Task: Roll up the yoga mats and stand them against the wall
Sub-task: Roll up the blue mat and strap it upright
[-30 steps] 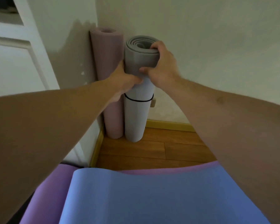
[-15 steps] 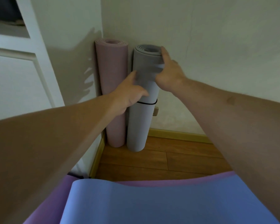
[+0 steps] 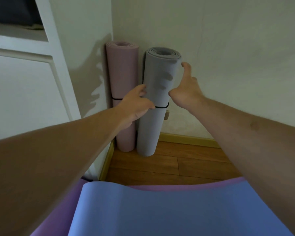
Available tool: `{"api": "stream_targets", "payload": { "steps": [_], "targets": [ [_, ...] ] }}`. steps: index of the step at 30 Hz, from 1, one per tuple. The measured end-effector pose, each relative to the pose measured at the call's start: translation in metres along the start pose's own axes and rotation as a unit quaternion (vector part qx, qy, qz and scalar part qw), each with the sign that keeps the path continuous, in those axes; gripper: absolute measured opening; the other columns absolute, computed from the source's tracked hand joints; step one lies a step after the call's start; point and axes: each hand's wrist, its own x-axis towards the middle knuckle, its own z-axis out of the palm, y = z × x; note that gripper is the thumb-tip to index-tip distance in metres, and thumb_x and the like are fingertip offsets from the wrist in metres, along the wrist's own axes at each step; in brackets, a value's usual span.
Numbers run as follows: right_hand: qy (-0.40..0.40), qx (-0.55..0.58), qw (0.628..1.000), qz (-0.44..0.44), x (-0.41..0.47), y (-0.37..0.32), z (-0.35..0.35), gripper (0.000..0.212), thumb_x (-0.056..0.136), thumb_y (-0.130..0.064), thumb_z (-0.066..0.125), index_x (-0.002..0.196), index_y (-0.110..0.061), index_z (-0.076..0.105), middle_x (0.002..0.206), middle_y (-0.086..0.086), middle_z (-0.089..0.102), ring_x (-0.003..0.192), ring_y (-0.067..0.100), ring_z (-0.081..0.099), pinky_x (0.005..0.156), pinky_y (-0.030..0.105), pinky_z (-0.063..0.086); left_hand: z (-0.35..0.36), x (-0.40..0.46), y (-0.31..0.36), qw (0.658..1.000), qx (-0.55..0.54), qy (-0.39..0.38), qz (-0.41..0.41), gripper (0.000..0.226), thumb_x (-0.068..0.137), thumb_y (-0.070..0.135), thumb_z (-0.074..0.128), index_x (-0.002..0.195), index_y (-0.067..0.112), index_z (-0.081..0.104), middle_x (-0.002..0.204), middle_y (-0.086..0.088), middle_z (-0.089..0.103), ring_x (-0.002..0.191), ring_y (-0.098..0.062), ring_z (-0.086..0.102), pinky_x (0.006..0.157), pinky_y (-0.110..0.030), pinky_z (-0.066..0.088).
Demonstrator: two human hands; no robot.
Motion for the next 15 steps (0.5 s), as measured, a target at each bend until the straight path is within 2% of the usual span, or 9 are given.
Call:
{"api": "stream_targets", "payload": {
  "steps": [2, 5, 6, 9, 11, 15],
  "targets": [
    [-0.011, -0.006, 1.0, 0.019, -0.015, 0.01, 0.009, 0.087, 0.087, -0.004, 0.063, 0.156, -0.039, 0.021, 0.126, 0.007, 0.041, 0.079, 0.031, 0.066, 0.036, 0.021, 0.043, -0.002, -0.007, -0.012, 1.0, 0.016, 0.012, -0.015, 0.083, 0.069, 0.015, 0.078, 0.148, 0.03, 0.056, 0.137, 0.009, 0.064, 0.122, -0.019, 0.065, 0.102, -0.044, 0.058],
    [-0.05, -0.024, 0.998, 0.032, -0.05, 0.034, 0.033, 0.049, 0.094, -0.016, 0.067, 0.132, -0.029, 0.039, 0.126, 0.006, 0.048, 0.088, 0.023, 0.063, 0.05, 0.03, 0.048, -0.002, -0.033, -0.034, 0.998, 0.056, 0.019, -0.031, 0.044, 0.087, 0.004, 0.074, 0.127, 0.021, 0.07, 0.116, 0.0, 0.074, 0.109, -0.022, 0.071, 0.093, -0.038, 0.061],
    [-0.069, -0.029, 0.996, 0.042, -0.065, 0.042, 0.043, 0.04, 0.095, -0.014, 0.064, 0.125, -0.026, 0.042, 0.125, 0.007, 0.052, 0.087, 0.022, 0.064, 0.052, 0.03, 0.048, -0.001, -0.045, -0.043, 0.996, 0.077, 0.017, -0.037, 0.036, 0.09, 0.003, 0.071, 0.122, 0.02, 0.072, 0.111, 0.0, 0.075, 0.105, -0.02, 0.071, 0.089, -0.034, 0.061],
    [-0.149, -0.039, 0.986, 0.068, -0.119, 0.061, 0.076, 0.04, 0.09, 0.001, 0.058, 0.122, -0.021, 0.05, 0.113, 0.007, 0.059, 0.082, 0.023, 0.067, 0.049, 0.031, 0.05, -0.006, -0.086, -0.078, 0.993, 0.105, 0.008, -0.057, 0.028, 0.091, 0.003, 0.069, 0.105, 0.026, 0.076, 0.101, 0.002, 0.079, 0.099, -0.021, 0.073, 0.086, -0.033, 0.06],
    [-0.19, -0.041, 0.979, 0.064, -0.164, 0.067, 0.096, 0.036, 0.089, 0.001, 0.057, 0.118, -0.02, 0.053, 0.106, 0.006, 0.063, 0.084, 0.024, 0.067, 0.056, 0.035, 0.051, -0.012, -0.121, -0.101, 0.989, 0.136, 0.005, -0.064, 0.031, 0.09, 0.002, 0.067, 0.099, 0.031, 0.074, 0.098, 0.005, 0.079, 0.095, -0.017, 0.073, 0.081, -0.03, 0.058],
    [-0.28, -0.044, 0.958, 0.052, -0.263, 0.069, 0.128, 0.032, 0.087, -0.001, 0.058, 0.113, -0.019, 0.055, 0.106, 0.001, 0.057, 0.083, 0.019, 0.06, 0.054, 0.033, 0.049, -0.031, -0.208, -0.14, 0.975, 0.205, 0.009, -0.082, 0.035, 0.089, 0.005, 0.064, 0.112, 0.029, 0.075, 0.103, 0.014, 0.075, 0.094, -0.01, 0.07, 0.077, -0.028, 0.057]
  ]
}}
